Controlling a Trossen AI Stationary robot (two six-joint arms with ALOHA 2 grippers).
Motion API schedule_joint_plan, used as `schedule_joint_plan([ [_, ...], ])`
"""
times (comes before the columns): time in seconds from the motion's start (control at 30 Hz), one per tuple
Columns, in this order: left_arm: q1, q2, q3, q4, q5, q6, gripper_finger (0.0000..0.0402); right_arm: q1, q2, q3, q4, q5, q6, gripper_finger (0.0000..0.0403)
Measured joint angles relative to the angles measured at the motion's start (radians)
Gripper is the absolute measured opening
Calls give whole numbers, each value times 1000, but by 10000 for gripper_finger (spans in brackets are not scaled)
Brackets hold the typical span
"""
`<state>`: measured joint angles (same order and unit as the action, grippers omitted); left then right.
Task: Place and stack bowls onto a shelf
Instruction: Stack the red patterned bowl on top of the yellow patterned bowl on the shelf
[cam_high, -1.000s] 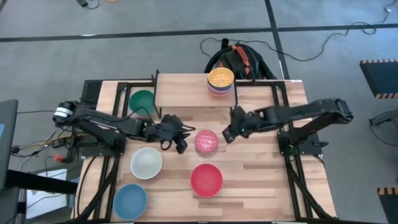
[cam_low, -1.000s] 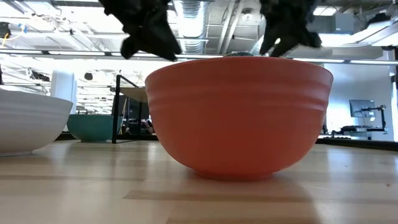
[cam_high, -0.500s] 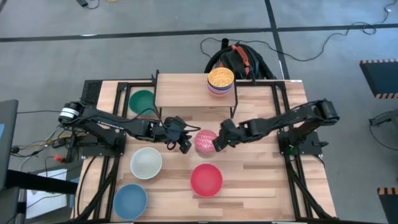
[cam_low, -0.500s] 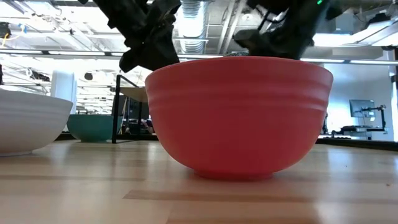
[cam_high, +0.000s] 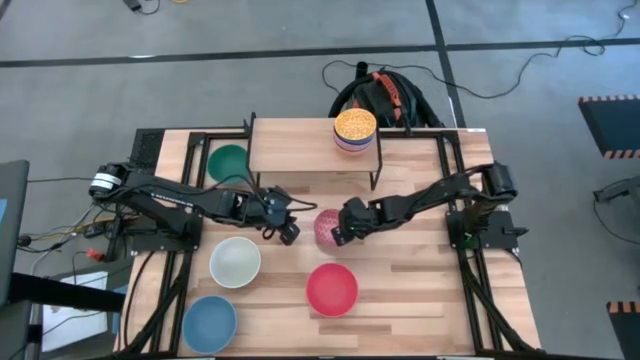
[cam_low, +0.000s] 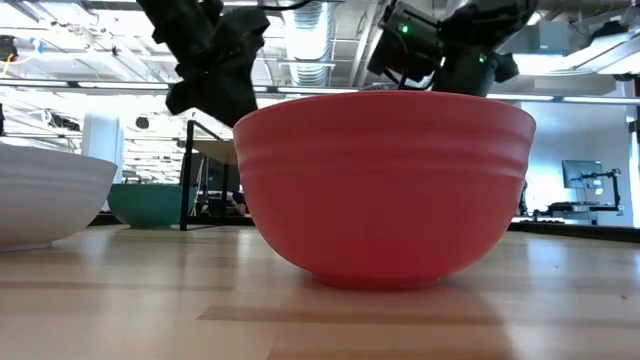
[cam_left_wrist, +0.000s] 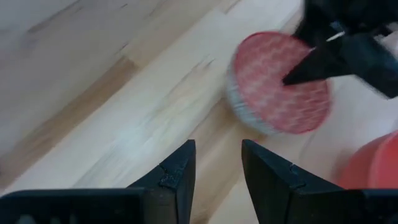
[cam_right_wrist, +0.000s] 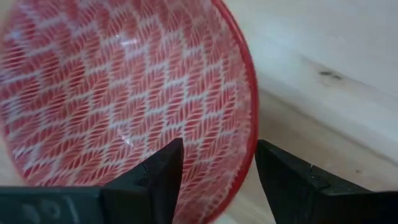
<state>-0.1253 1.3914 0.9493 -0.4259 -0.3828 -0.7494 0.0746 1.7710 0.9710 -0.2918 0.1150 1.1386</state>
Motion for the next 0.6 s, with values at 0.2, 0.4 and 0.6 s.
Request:
schedule_joint_plan([
  [0.2,0,0,0,-50,-8,-10,115,-6,18,0,23,-43,-21,202],
  [0.4,0,0,0,-54,-23,-15,115,-33,12,0,18,-41,-25,154],
  [0.6,2,0,0,-56,-23,27,115,-36,-24,-1,2,-43,-42,72],
])
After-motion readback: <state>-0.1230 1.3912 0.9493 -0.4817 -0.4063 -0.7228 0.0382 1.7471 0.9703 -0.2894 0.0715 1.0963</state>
